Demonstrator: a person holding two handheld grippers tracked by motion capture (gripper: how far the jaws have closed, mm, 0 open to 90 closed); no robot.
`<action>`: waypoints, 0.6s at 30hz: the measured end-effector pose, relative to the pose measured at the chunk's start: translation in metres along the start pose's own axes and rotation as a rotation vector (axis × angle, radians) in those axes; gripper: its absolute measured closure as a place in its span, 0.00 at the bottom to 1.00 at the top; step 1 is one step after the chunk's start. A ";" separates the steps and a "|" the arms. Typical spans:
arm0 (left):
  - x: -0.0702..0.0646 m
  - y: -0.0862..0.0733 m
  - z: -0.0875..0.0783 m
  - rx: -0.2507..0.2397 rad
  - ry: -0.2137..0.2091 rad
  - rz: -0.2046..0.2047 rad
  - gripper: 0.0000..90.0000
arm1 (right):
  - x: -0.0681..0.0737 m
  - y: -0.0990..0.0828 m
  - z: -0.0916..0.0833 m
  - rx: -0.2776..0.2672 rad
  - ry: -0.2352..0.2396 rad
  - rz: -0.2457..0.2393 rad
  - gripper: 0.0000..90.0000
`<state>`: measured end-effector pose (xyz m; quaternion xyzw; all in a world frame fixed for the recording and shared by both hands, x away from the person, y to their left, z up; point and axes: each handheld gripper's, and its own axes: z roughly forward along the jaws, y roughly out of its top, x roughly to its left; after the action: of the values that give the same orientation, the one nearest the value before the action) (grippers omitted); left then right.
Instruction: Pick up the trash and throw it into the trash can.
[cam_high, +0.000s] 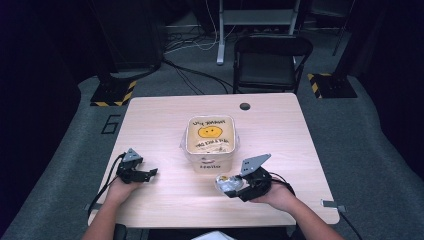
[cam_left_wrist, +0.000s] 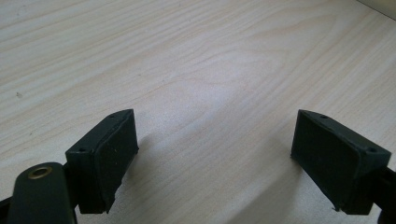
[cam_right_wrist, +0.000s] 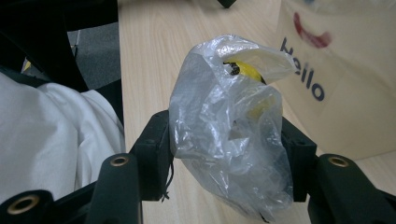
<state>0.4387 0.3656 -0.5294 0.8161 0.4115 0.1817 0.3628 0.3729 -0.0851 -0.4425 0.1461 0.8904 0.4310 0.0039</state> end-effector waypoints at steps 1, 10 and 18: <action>0.000 0.000 0.000 -0.001 0.000 0.000 0.16 | 0.000 0.002 -0.002 -0.001 0.000 0.001 0.52; 0.000 0.000 0.000 0.002 0.001 0.000 0.16 | -0.001 0.027 -0.022 -0.026 -0.019 -0.010 0.52; 0.000 0.000 0.000 -0.001 0.000 -0.001 0.16 | -0.002 0.050 -0.040 -0.051 -0.034 -0.004 0.52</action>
<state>0.4387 0.3656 -0.5294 0.8159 0.4117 0.1817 0.3631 0.3823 -0.0868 -0.3790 0.1516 0.8791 0.4512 0.0235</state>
